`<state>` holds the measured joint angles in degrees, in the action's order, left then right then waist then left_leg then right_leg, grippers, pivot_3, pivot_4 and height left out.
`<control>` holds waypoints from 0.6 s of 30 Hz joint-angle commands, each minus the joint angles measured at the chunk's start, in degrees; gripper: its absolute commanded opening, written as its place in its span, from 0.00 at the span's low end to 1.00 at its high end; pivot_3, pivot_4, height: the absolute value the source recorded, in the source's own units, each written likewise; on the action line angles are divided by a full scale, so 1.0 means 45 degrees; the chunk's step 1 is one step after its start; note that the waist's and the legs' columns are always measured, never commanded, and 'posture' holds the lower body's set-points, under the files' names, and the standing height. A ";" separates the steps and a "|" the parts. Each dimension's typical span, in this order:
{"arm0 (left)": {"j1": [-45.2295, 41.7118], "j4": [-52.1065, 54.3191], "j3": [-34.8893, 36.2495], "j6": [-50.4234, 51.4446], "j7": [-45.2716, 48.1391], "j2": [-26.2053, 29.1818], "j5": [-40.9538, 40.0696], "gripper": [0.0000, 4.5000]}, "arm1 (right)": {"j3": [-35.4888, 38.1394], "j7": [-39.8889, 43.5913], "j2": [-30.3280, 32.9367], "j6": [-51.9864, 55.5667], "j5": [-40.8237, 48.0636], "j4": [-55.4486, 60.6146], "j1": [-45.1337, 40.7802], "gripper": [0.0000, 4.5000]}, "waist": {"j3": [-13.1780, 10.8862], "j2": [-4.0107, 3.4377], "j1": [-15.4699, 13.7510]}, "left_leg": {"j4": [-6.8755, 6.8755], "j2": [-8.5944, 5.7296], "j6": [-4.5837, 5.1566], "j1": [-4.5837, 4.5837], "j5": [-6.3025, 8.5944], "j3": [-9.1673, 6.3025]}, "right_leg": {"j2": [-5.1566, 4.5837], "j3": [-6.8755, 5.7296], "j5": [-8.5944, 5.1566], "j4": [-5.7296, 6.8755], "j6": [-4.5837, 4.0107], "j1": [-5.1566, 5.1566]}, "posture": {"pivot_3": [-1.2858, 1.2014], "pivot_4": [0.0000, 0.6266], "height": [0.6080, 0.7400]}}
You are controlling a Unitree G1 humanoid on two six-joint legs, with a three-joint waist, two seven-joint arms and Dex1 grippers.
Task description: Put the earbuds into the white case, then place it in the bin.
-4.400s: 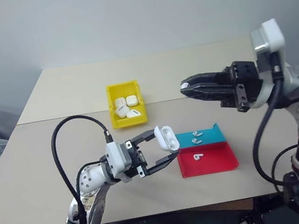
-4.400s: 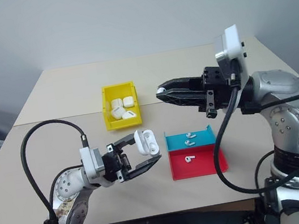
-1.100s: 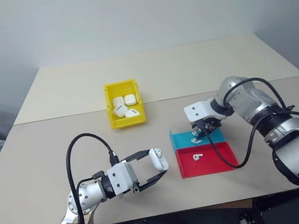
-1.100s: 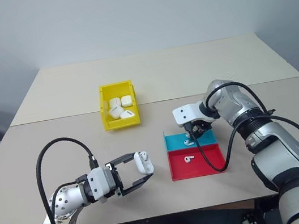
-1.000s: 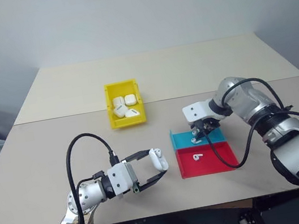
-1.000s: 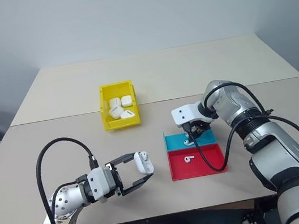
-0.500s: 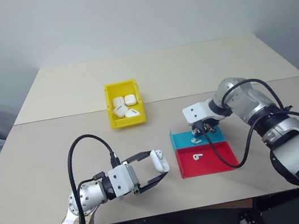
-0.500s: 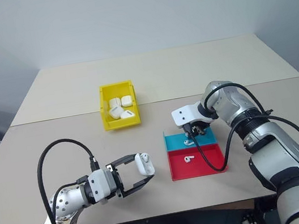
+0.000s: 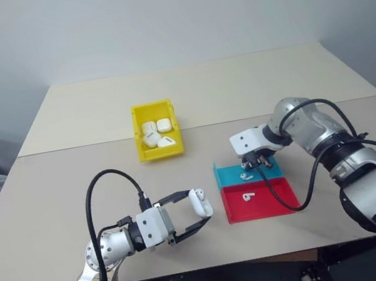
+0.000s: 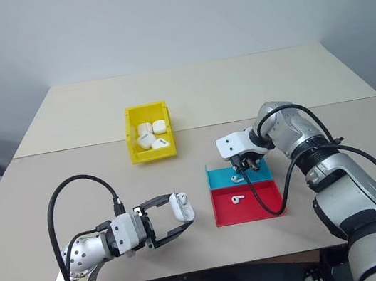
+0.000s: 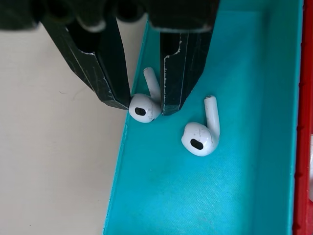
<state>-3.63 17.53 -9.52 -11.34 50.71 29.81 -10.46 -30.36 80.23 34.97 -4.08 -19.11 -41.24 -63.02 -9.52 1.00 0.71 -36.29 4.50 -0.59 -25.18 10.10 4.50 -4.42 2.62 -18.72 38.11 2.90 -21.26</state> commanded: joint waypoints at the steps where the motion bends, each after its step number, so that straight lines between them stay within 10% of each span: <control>1: -0.0032 0.0459 0.0049 -0.0312 -0.0069 0.0019 -0.0105 0.61 | 0.0400 -0.0061 0.0310 -0.0070 0.0012 0.0541 0.0097 0.24 | 0.0000 0.0000 -0.0001 | 0.0000 -0.0001 0.0000 0.0000 0.0000 0.0000 | 0.0000 0.0000 0.0000 0.0000 0.0000 0.0000 | 0.52 0.24 1.00; 18: -0.2178 0.0763 0.0067 0.1304 -0.0330 -0.1539 -0.2361 0.61 | 1.0368 -0.2403 0.0464 1.3083 1.0274 1.4151 0.4492 0.24 | 0.0003 0.0006 -0.0305 | -0.0020 0.0001 0.0001 -0.0001 0.0002 -0.0032 | 0.0002 -0.0018 0.0001 0.0001 0.0000 0.0032 | 0.52 0.24 1.00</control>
<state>-12.16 19.38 -9.25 -5.75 48.96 23.26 -19.01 10.29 72.28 38.40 49.94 20.19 16.12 -44.30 -9.50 1.02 -0.66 -36.39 4.50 -0.58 -25.19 10.11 4.32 -4.40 2.52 -18.71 38.11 2.90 -21.09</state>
